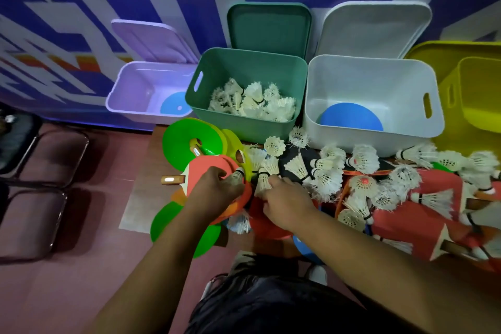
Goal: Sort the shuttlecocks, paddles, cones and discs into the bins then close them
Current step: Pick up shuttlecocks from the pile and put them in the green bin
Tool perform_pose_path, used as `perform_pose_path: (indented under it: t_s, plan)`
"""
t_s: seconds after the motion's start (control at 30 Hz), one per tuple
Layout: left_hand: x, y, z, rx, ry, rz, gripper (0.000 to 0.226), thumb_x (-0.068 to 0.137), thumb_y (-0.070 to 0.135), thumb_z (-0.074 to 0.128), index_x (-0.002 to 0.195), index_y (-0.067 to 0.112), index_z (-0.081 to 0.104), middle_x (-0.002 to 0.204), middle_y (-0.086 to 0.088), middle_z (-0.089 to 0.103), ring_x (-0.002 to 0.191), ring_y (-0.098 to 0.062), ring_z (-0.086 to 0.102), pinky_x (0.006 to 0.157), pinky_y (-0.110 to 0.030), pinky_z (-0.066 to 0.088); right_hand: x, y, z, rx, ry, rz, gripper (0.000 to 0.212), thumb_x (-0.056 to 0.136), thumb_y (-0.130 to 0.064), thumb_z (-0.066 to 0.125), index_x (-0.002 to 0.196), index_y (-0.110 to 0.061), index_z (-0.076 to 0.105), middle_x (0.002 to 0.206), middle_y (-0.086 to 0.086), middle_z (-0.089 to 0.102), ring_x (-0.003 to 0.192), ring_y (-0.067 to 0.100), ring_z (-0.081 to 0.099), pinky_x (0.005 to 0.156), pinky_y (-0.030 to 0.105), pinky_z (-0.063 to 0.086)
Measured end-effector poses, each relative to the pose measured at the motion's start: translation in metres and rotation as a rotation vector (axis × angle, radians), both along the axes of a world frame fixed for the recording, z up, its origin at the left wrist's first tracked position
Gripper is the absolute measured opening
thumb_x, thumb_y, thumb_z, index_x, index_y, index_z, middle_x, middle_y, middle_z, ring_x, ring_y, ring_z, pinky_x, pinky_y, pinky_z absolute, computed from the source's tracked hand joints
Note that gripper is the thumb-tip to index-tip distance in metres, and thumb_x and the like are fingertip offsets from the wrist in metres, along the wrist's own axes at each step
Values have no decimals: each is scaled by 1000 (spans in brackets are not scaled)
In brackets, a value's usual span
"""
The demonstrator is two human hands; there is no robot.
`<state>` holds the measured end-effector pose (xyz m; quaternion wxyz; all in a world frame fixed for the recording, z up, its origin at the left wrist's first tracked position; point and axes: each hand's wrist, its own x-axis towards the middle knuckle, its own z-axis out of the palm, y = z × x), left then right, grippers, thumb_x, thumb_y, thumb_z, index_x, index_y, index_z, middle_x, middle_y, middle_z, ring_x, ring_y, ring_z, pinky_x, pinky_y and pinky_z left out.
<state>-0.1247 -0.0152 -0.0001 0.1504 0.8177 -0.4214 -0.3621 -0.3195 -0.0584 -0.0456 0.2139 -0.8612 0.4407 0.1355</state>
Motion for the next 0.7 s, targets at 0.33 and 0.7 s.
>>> perform_pose_path:
  t_s: [0.33, 0.7]
  plan:
    - [2, 19, 17, -109, 52, 147, 64, 85, 52, 80, 131, 14, 58, 114, -7, 68, 91, -23, 69, 84, -44, 60, 2, -10, 22, -22, -52, -141, 45, 101, -18, 46, 145, -15, 53, 136, 9, 54, 112, 33, 66, 88, 44, 57]
    - [11, -77, 71, -308, 78, 73, 58, 86, 55, 79, 129, 21, 60, 111, 4, 68, 91, -11, 66, 69, -27, 47, -27, -63, 85, -157, -372, -286, 39, 105, -25, 44, 137, -21, 66, 125, 0, 62, 109, 24, 64, 92, 43, 56]
